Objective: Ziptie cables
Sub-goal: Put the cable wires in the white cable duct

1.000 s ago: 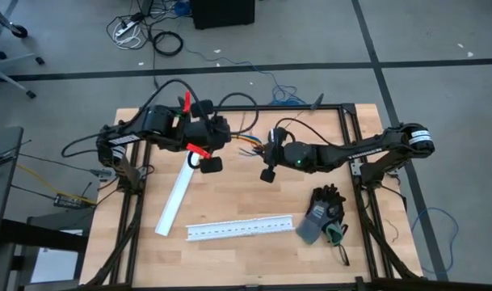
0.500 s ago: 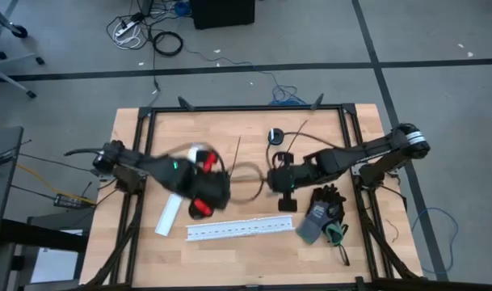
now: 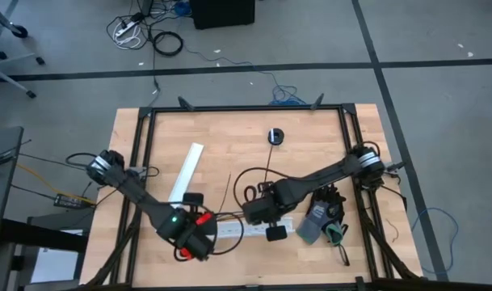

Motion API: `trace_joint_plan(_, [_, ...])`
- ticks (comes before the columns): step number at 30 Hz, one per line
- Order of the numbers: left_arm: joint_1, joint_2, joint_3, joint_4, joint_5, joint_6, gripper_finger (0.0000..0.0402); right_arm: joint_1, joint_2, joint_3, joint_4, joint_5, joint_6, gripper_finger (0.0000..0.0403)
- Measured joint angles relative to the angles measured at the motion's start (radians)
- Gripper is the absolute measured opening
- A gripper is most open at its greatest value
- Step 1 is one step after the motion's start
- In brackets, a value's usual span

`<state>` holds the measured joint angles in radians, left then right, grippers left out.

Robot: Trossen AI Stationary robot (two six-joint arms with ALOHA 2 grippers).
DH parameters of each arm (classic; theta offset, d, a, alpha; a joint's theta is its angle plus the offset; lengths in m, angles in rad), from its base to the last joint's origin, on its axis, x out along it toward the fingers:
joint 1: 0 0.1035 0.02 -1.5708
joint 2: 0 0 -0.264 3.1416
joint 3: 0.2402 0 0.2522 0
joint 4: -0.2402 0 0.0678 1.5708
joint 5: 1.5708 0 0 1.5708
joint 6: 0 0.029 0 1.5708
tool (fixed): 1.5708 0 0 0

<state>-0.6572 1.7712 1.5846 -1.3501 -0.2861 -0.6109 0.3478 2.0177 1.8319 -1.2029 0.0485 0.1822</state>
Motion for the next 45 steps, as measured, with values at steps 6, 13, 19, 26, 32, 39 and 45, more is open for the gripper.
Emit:
trace_joint_plan(6, [-0.029, 0.033, -0.001, -0.009, 0.052, -0.048, 0.0000, 0.000, 0.079, 0.120, -0.046, -0.046, -0.027, 0.0011])
trace_joint_plan(13, [-0.045, 0.054, 0.001, 0.003, 0.098, -0.099, 0.0000, 0.000, 0.156, 0.165, -0.075, -0.057, -0.063, 0.0011])
trace_joint_plan(19, [-0.050, 0.056, -0.003, 0.072, 0.107, -0.083, 0.0000, 0.000, 0.156, 0.165, -0.100, -0.067, -0.059, 0.0011])
trace_joint_plan(26, [-0.034, 0.120, -0.003, 0.126, 0.092, -0.049, 0.0000, 0.021, 0.156, 0.165, -0.111, -0.072, -0.033, 0.0011])
trace_joint_plan(32, [-0.020, 0.190, -0.003, 0.136, 0.081, -0.012, 0.0000, 0.040, 0.157, 0.163, -0.160, -0.118, 0.033, 0.0011])
trace_joint_plan(39, [0.018, 0.215, -0.001, 0.150, 0.059, 0.015, 0.0000, 0.047, 0.157, 0.161, -0.236, -0.176, 0.131, 0.0010])
trace_joint_plan(45, [0.024, 0.215, 0.007, 0.170, 0.029, 0.032, 0.0000, 0.051, 0.157, 0.161, -0.285, -0.271, 0.165, 0.0011])
